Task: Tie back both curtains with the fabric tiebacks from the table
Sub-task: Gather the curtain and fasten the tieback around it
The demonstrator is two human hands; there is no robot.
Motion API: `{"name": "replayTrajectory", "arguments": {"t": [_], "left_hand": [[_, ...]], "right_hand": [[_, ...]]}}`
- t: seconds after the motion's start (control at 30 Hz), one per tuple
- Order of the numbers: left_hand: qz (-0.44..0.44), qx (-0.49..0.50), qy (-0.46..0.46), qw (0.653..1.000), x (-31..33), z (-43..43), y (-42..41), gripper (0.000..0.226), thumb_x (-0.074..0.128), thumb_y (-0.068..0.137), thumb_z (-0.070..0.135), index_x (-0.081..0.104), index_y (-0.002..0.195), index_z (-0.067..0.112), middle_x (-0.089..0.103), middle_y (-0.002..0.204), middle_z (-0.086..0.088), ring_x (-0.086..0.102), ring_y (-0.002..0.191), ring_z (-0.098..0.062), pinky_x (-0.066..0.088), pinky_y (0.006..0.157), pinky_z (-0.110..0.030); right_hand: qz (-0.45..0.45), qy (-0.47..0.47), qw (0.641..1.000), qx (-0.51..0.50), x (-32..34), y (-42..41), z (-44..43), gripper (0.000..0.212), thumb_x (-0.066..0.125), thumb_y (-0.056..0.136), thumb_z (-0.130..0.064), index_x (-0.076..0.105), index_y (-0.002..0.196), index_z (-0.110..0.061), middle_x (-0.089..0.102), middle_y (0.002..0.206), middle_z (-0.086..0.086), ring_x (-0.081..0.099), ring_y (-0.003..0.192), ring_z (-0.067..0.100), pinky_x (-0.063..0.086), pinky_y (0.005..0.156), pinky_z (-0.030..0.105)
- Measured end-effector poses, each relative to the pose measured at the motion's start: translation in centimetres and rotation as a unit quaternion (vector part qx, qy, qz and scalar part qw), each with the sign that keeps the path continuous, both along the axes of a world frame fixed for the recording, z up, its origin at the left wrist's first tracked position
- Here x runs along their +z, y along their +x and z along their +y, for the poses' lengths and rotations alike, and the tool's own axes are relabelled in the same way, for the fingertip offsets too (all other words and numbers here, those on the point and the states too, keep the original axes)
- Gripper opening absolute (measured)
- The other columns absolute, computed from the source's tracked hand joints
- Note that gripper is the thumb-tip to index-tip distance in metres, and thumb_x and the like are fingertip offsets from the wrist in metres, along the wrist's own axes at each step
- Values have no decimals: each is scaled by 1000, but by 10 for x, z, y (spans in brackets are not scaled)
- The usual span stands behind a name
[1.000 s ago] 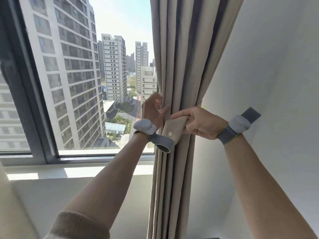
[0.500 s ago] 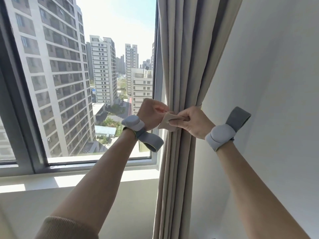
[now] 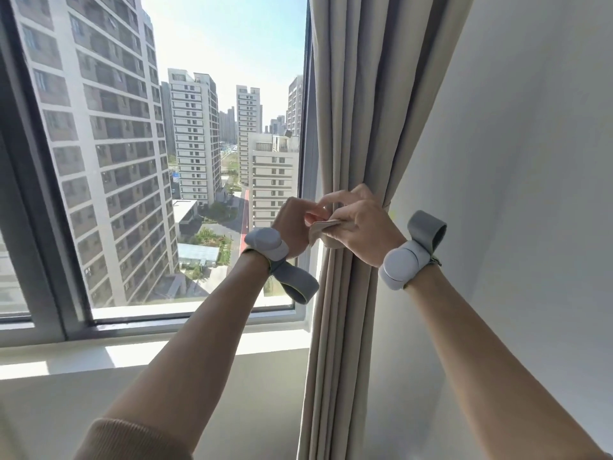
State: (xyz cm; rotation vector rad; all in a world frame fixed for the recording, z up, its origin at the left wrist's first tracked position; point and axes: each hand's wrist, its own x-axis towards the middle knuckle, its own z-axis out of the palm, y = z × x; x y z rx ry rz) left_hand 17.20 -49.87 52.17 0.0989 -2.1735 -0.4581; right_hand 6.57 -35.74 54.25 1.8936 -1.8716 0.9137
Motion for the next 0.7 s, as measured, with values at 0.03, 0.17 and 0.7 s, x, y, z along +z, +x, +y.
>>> {"name": "replayTrajectory", "arguments": {"t": [0.03,0.17,0.7], "left_hand": [[3,8,1,1000,-1,-2,1,9,73,82,-1,80,85,5,66,67,0,61,61,-5,47,59,-17],[6,7,22,1000,-3,-8,4,10,71,79,-7,78,82,-1,70,70,-11,54,59,-5,50,61,-26],[-18,-9,41,999,-7,-23,-2,11,70,88,5,77,97,8,63,111,2,57,91,-2,42,84,-5]], "right_hand": [[-5,4,1000,-4,2,0,-3,17,68,93,-26,80,98,-15,65,124,-13,43,112,16,38,104,45],[-18,24,999,-18,2,1,-12,21,63,97,-27,77,101,-12,63,132,-10,44,115,19,38,104,45],[-11,3,986,-166,-11,-16,-31,31,46,97,-45,69,101,-25,55,92,8,56,88,28,49,79,41]]}}
